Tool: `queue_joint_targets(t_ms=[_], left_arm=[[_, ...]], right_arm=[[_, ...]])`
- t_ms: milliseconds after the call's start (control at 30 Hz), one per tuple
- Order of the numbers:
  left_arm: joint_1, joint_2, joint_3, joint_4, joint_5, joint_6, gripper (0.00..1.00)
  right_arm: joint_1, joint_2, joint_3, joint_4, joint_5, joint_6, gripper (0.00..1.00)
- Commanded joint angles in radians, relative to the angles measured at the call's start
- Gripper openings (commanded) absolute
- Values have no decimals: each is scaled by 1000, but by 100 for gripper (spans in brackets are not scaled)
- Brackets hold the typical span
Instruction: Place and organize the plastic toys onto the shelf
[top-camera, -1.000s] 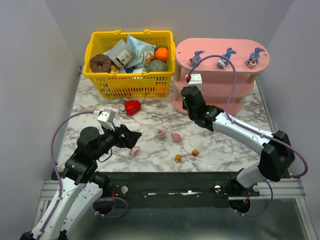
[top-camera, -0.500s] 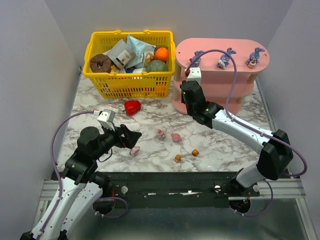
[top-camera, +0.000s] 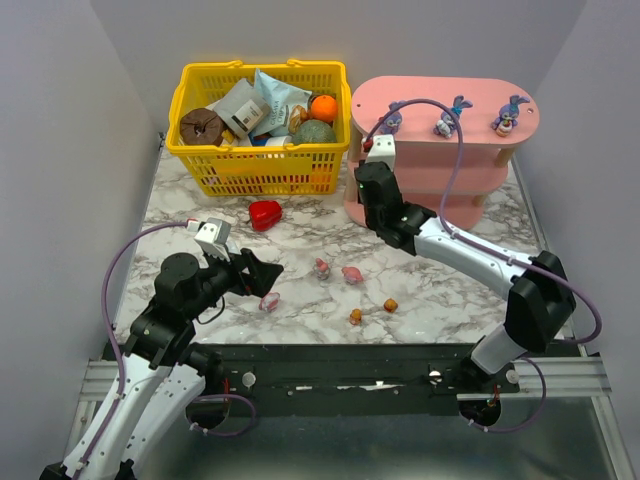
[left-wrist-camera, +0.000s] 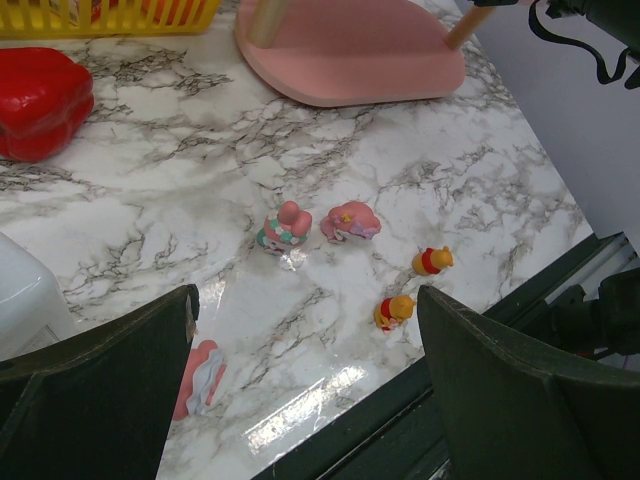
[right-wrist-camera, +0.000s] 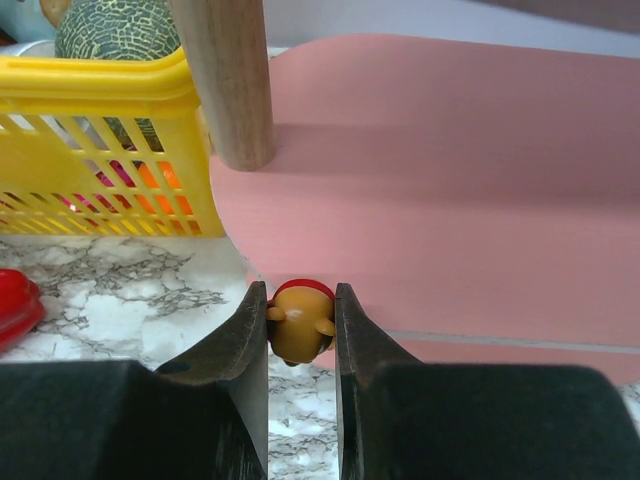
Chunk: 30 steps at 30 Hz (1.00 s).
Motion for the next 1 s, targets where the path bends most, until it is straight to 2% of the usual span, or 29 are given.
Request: queue_joint_targets(t_ms=[0, 267, 700, 967], left_arm=[[-4, -3, -4, 0, -9, 12, 99], [-4, -4, -4, -1, -10, 10, 99], [-5, -1, -4, -1, -15, 10, 99], [-4, -3, -2, -4, -17, 10, 99]], right_arm=[[-12, 42, 22, 35, 56, -13, 2], [-24, 65, 25, 35, 75, -4, 9], [-43, 84, 11, 35, 64, 20, 35], [-49, 98, 17, 37, 64, 29, 39]])
